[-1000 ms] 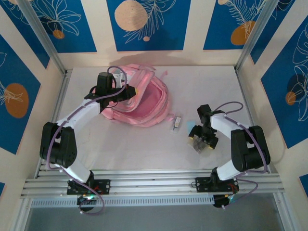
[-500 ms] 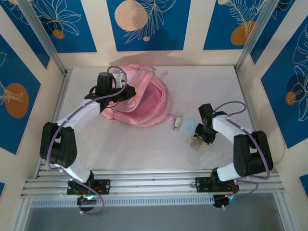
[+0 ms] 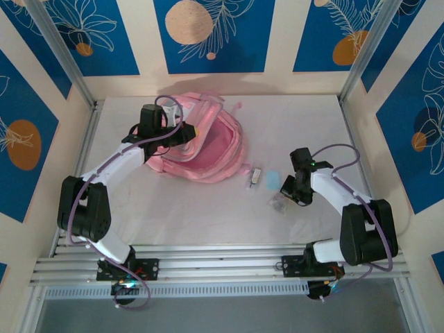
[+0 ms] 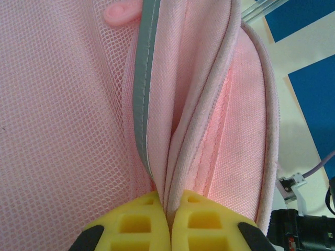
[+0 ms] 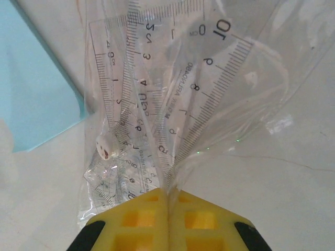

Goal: Pack the student bag
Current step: Pick up the loose stationery from the middle-right of the table, then place the loose stationery in the student bag.

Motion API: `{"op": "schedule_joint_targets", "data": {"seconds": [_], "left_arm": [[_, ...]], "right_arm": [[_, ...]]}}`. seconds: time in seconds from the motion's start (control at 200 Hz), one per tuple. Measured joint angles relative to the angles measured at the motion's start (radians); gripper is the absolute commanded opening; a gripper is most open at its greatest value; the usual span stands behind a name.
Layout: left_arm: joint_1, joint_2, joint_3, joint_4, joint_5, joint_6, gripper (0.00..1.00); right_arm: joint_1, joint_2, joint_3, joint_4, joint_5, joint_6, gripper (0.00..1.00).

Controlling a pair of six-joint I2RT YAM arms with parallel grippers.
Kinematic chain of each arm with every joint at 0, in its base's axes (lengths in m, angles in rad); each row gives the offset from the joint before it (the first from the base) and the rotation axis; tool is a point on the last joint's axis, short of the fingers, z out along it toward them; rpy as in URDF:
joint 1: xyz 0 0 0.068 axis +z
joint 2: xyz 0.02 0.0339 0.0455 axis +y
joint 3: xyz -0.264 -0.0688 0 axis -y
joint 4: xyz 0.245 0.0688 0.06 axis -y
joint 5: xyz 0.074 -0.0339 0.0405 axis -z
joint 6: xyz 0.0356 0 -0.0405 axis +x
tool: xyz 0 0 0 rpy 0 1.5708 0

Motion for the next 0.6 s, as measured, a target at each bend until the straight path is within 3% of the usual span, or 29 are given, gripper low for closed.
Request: {"op": "schedule_joint_targets", "data": {"seconds": [0.17,0.335,0.445,0.6], "left_arm": [[0.000,0.000,0.008,-0.010,0.000,0.003,0.00],[0.000,0.000,0.044,-0.043,-0.001,0.003,0.00],[0.000,0.000,0.071,-0.061,0.000,0.003,0.00],[0.000,0.000,0.103,-0.098,0.000,0.003,0.00]], "right_arm": [[-0.005,-0.128,0.094,-0.073,-0.045,-0.068,0.00],[-0.003,-0.178,0.242,-0.043,-0.183,-0.104,0.00],[0.034,-0.108,0.301,0.050,-0.282,-0.103,0.00],[0.127,0.129,0.409,0.228,-0.388,-0.074,0.00]]}}
